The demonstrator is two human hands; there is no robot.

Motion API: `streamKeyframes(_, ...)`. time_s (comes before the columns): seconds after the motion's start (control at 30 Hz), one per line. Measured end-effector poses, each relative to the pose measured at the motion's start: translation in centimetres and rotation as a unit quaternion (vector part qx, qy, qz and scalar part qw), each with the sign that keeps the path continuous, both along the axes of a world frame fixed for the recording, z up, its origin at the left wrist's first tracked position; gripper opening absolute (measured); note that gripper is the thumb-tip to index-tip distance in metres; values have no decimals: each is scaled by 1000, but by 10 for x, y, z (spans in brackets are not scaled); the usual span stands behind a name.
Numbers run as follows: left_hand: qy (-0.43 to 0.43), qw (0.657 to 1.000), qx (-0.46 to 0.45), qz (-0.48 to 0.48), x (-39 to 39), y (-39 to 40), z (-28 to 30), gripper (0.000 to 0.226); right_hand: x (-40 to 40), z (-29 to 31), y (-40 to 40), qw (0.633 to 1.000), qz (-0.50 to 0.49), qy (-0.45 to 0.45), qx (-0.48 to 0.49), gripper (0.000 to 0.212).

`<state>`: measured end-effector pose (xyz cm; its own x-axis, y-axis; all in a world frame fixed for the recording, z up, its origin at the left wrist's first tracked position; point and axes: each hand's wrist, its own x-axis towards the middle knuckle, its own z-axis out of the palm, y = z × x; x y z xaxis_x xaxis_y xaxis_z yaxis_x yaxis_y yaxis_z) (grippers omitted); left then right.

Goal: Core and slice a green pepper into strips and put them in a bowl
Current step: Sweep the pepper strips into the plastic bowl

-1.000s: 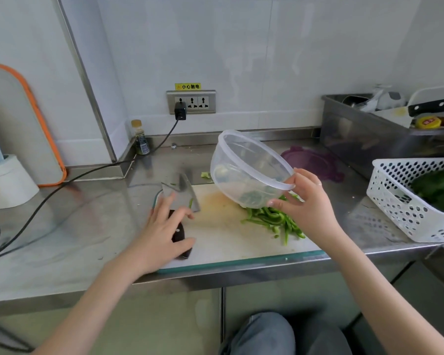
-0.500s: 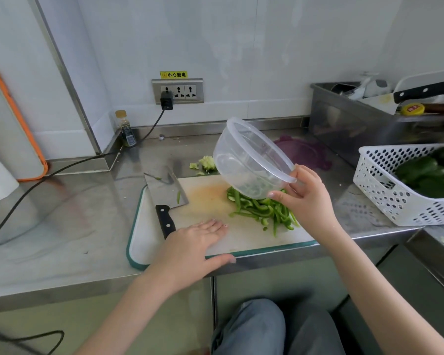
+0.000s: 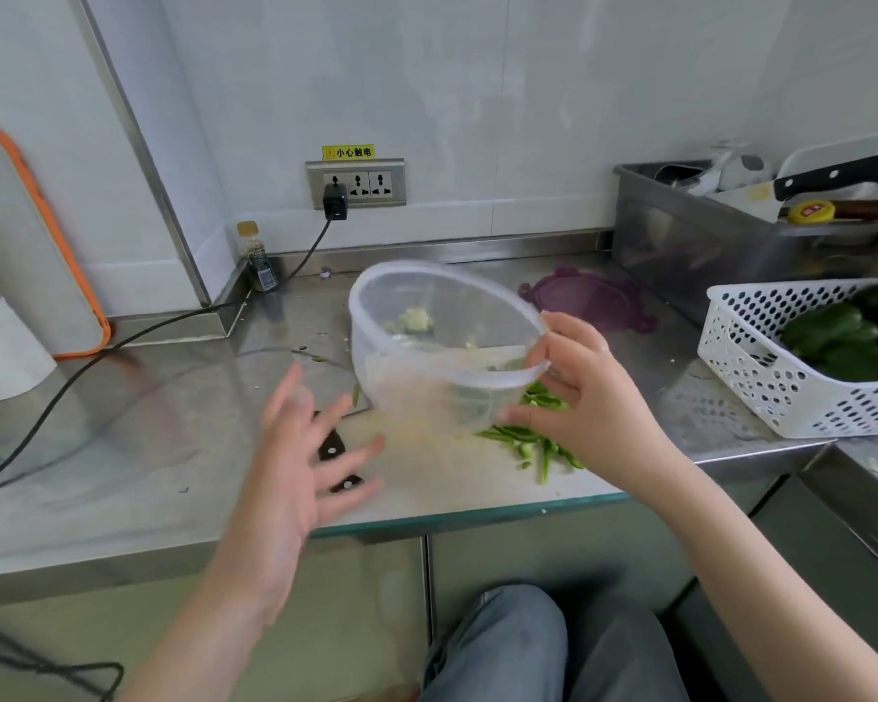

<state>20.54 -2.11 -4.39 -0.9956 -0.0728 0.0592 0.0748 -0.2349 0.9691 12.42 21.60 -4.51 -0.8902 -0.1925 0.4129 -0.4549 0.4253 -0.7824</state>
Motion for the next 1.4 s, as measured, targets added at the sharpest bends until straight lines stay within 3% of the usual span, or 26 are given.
streamKeyframes(0.07, -66, 987, 131, -72, 7, -1, 4, 113, 8, -7, 1, 999, 35, -22, 36, 38)
streamKeyframes(0.13, -98, 980, 148, -91, 5, 9, 2, 103, 14, -15, -1, 994, 64, -48, 69, 41)
streamKeyframes(0.2, -130, 979, 146, -51, -1, 18, -6, 94, 14, -19, 3, 988, 104, -77, 82, 35)
streamKeyframes(0.27, -142, 979, 143, -15, -4, 22, -9, 76, 11, -11, 12, 979, 168, -109, 36, 34)
streamKeyframes(0.3, -140, 981, 133, -12, -4, 22, -9, 66, 6, -5, 18, 981, 160, -111, 1, 39)
streamKeyframes(0.37, -126, 985, 109, -36, 1, 19, -8, 52, -13, 3, 26, 994, 47, -99, -26, 37)
streamKeyframes(0.47, -127, 983, 89, -102, 16, 12, -6, 49, -54, -5, 24, 986, -43, -136, 90, 40)
streamKeyframes(0.6, -157, 959, 130, -198, 41, 7, -17, 74, -78, -30, 8, 935, -15, -146, 322, 54)
streamKeyframes(0.67, -175, 946, 156, -225, 55, 6, -27, 80, -76, -29, 4, 928, -1, -129, 350, 48)
streamKeyframes(0.73, -196, 939, 157, -236, 67, 7, -42, 89, -71, -25, 6, 929, 5, -153, 336, 47)
streamKeyframes(0.87, -241, 943, 125, -191, 74, 17, -66, 81, -60, -23, 12, 946, 3, -205, 251, 53)
streamKeyframes(1.1, -238, 960, 90, -118, 82, 39, -74, 67, -42, -25, 10, 968, 18, -170, 183, 44)
streamKeyframes(1.23, -270, 954, 74, -104, 88, 48, -79, 77, -34, -27, 9, 975, 34, -151, 159, 37)
streamKeyframes(1.4, -293, 951, 29, -95, 86, 61, -90, 61, -41, -22, 22, 976, 57, -182, 109, 46)
